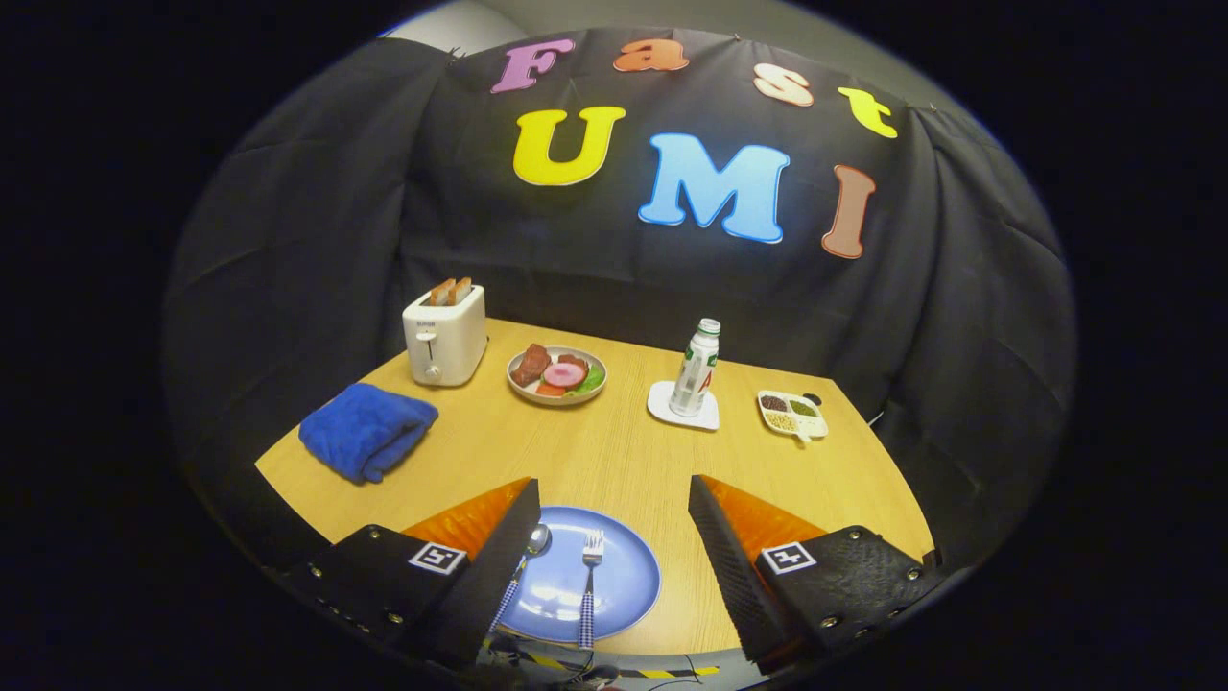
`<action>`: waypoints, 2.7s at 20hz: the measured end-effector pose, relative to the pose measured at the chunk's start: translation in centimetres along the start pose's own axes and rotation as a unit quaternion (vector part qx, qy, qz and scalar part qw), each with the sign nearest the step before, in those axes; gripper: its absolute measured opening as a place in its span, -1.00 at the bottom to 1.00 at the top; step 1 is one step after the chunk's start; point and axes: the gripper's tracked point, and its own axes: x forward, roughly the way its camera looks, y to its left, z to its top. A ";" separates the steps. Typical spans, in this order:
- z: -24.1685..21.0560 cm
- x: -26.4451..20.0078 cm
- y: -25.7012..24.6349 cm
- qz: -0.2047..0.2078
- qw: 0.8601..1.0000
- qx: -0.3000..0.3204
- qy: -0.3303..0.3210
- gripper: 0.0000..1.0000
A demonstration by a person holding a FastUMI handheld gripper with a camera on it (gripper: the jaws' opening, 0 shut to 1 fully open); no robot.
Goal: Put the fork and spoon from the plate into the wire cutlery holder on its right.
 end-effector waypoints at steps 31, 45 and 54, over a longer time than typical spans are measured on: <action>-19.0 4.9 2.4 0.061 0.922 -0.048 0.379 -0.54; -15.8 3.8 0.6 0.122 0.912 -0.086 0.382 -0.78; -12.0 1.4 -3.2 0.118 0.908 -0.120 0.383 -0.90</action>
